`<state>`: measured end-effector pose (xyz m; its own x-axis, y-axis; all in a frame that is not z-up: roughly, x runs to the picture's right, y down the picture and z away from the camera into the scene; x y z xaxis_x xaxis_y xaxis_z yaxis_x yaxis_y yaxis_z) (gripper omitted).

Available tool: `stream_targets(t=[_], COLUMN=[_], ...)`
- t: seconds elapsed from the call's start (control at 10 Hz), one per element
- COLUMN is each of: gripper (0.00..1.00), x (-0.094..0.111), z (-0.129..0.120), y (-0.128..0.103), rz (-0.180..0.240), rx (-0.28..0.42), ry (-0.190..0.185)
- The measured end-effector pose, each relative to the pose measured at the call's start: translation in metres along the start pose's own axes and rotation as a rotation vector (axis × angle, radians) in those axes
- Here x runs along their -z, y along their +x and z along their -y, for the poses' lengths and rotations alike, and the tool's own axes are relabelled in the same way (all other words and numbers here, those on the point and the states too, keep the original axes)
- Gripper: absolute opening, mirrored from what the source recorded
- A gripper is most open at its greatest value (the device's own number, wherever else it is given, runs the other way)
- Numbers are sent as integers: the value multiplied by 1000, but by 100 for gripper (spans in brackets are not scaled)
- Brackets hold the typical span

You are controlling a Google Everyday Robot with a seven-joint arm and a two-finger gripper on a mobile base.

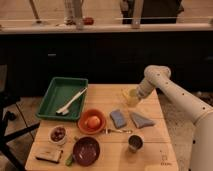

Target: Place banana in table surface

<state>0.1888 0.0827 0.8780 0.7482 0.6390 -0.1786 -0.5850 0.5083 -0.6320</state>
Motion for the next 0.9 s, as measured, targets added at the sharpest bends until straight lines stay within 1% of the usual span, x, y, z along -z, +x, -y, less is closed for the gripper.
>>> stream_targets(t=[0.1,0.3,0.6,0.7,0.8,0.9], gripper=[21,15,15,13,8,7], x=[1,2,4,5,6,7], z=[-1,-5,-9,-10,-11,-13], y=[1,-1,-3,-2,-3,-3], rz=[1,5,10,12,15,17], rx=[1,5,8,9,11,12], ry=[-5,-14,-25,-29,-33,-39])
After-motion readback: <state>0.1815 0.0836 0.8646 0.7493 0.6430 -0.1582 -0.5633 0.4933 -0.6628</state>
